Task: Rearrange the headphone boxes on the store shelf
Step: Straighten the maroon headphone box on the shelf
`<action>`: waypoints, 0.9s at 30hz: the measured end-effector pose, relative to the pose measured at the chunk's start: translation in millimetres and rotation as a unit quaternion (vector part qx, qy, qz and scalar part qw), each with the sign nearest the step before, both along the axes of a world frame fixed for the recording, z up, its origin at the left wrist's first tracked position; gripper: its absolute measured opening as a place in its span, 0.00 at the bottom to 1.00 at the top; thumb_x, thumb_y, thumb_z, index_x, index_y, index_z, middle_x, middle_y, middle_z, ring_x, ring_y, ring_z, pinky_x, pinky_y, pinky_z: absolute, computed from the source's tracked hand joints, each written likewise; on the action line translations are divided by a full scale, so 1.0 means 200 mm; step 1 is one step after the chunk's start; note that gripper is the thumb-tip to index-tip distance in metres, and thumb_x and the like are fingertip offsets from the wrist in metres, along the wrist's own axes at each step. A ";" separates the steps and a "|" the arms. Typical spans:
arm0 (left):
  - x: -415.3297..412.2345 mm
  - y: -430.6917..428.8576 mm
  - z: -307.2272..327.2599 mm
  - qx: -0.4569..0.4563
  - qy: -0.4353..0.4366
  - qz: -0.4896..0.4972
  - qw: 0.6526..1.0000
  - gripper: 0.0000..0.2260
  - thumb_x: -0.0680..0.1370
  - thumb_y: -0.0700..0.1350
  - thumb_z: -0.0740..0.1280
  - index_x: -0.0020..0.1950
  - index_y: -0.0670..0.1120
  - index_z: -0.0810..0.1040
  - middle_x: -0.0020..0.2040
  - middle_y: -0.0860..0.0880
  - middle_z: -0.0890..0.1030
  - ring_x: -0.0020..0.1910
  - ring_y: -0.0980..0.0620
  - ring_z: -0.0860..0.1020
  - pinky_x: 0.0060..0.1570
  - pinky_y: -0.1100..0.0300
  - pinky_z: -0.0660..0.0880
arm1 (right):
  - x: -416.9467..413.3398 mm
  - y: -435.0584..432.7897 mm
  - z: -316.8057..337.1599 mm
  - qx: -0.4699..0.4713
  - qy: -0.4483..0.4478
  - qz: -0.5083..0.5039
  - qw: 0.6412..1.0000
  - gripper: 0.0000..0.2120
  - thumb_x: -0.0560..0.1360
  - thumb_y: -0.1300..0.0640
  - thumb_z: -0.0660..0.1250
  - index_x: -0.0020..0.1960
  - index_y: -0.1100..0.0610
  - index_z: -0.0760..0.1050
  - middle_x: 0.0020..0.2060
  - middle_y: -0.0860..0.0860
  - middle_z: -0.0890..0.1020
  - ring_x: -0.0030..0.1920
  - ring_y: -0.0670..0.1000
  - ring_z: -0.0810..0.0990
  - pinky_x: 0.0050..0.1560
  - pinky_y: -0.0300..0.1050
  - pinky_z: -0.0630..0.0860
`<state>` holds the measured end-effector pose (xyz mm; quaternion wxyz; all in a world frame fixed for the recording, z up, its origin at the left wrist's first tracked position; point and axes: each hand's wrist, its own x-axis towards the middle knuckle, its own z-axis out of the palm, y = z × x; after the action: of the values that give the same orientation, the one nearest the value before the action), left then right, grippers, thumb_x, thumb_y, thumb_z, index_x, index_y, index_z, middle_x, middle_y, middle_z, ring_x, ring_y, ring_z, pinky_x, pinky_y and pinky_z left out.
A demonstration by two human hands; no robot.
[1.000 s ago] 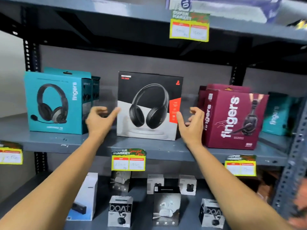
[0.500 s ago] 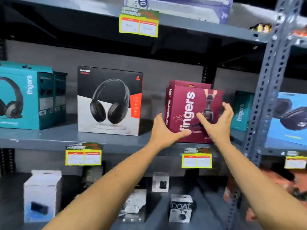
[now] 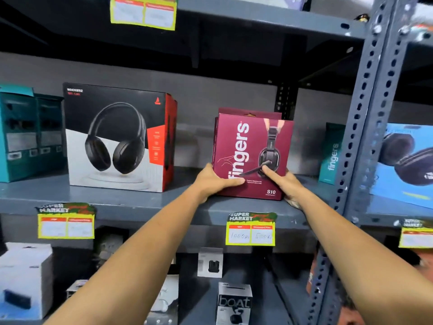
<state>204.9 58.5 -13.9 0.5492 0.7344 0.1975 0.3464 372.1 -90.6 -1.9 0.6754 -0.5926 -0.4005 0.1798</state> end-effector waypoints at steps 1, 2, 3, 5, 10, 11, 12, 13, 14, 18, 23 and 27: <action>0.01 0.01 0.00 -0.001 0.000 0.007 1.000 0.43 0.54 0.54 0.85 0.63 0.47 0.72 0.58 0.50 0.82 0.54 0.52 0.81 0.57 0.55 0.78 | 0.01 0.01 0.00 -0.003 0.003 0.002 1.000 0.40 0.59 0.46 0.77 0.68 0.56 0.70 0.53 0.55 0.84 0.48 0.51 0.85 0.44 0.44 0.83; 0.00 0.01 0.00 0.001 0.001 0.021 1.000 0.47 0.50 0.58 0.85 0.63 0.46 0.71 0.59 0.49 0.81 0.55 0.51 0.81 0.58 0.53 0.79 | 0.01 0.01 0.00 -0.007 0.005 0.001 1.000 0.42 0.58 0.45 0.78 0.68 0.55 0.70 0.53 0.54 0.84 0.48 0.51 0.85 0.45 0.45 0.82; 0.00 0.02 0.00 0.004 0.001 0.034 0.999 0.49 0.47 0.61 0.84 0.63 0.47 0.71 0.60 0.49 0.79 0.55 0.51 0.81 0.58 0.51 0.79 | 0.01 0.01 0.00 -0.008 0.007 0.001 1.000 0.44 0.56 0.43 0.79 0.68 0.55 0.70 0.53 0.54 0.84 0.49 0.51 0.85 0.46 0.46 0.82; -0.01 0.03 0.00 0.007 0.002 0.035 0.999 0.48 0.48 0.60 0.85 0.62 0.47 0.70 0.60 0.48 0.79 0.55 0.51 0.81 0.56 0.53 0.79 | 0.02 0.01 0.00 -0.008 0.013 0.009 1.000 0.50 0.51 0.40 0.81 0.68 0.54 0.70 0.54 0.55 0.84 0.50 0.53 0.85 0.47 0.47 0.82; 0.00 0.06 0.01 -0.004 0.016 -0.032 0.999 0.38 0.60 0.50 0.84 0.66 0.47 0.72 0.58 0.50 0.83 0.54 0.52 0.83 0.51 0.59 0.79 | 0.01 0.01 0.00 -0.018 0.001 0.018 1.000 0.47 0.51 0.40 0.81 0.66 0.55 0.74 0.49 0.54 0.86 0.48 0.52 0.86 0.46 0.46 0.81; 0.01 0.07 0.01 -0.004 0.014 -0.029 0.999 0.39 0.60 0.50 0.84 0.66 0.46 0.72 0.59 0.49 0.83 0.54 0.52 0.82 0.52 0.58 0.79 | 0.01 0.01 -0.01 -0.014 -0.001 0.014 1.000 0.44 0.53 0.42 0.80 0.65 0.56 0.74 0.49 0.54 0.86 0.47 0.51 0.85 0.46 0.46 0.81; 0.01 0.07 0.00 -0.003 0.010 -0.020 1.000 0.39 0.60 0.50 0.84 0.66 0.46 0.71 0.59 0.49 0.82 0.54 0.52 0.82 0.53 0.57 0.79 | 0.01 0.01 -0.01 -0.012 -0.003 0.010 1.000 0.41 0.55 0.42 0.78 0.65 0.55 0.74 0.50 0.53 0.85 0.47 0.50 0.85 0.47 0.46 0.81; 0.01 0.07 0.00 0.000 0.007 -0.008 1.000 0.40 0.60 0.51 0.84 0.66 0.45 0.70 0.59 0.49 0.82 0.55 0.52 0.82 0.55 0.56 0.79 | 0.01 0.01 -0.01 -0.012 -0.009 0.008 1.000 0.40 0.55 0.42 0.78 0.64 0.55 0.74 0.50 0.52 0.85 0.48 0.50 0.85 0.47 0.46 0.80; 0.01 0.07 -0.01 0.006 0.005 -0.001 1.000 0.41 0.59 0.52 0.85 0.66 0.45 0.70 0.59 0.49 0.82 0.55 0.51 0.82 0.56 0.55 0.79 | 0.01 0.00 -0.01 -0.015 -0.018 0.005 1.000 0.41 0.54 0.41 0.78 0.64 0.54 0.74 0.50 0.52 0.85 0.48 0.50 0.85 0.48 0.46 0.80; 0.00 0.07 -0.01 0.029 0.003 -0.016 0.999 0.46 0.51 0.59 0.84 0.65 0.46 0.73 0.60 0.48 0.82 0.55 0.51 0.83 0.58 0.52 0.79 | 0.00 0.00 -0.03 -0.031 -0.064 0.004 0.997 0.48 0.47 0.35 0.81 0.64 0.50 0.75 0.53 0.50 0.85 0.53 0.50 0.84 0.56 0.48 0.79; -0.02 0.06 -0.01 0.053 0.016 0.004 0.998 0.47 0.49 0.63 0.83 0.64 0.46 0.76 0.60 0.48 0.82 0.55 0.52 0.82 0.57 0.54 0.80 | 0.00 0.00 -0.03 -0.041 -0.105 0.000 0.994 0.44 0.48 0.36 0.81 0.62 0.50 0.77 0.53 0.48 0.85 0.53 0.48 0.84 0.57 0.48 0.79; 0.00 0.09 -0.03 0.083 0.048 0.042 0.995 0.50 0.46 0.69 0.82 0.63 0.50 0.76 0.63 0.48 0.78 0.56 0.52 0.81 0.58 0.51 0.79 | 0.01 0.00 -0.04 -0.059 -0.109 0.003 0.992 0.44 0.47 0.33 0.80 0.60 0.48 0.79 0.52 0.47 0.85 0.53 0.48 0.84 0.58 0.49 0.79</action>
<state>204.1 76.9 -19.8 0.4615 0.7841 0.2249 0.3486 374.9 -90.2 -9.5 0.5909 -0.6463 -0.4621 0.1398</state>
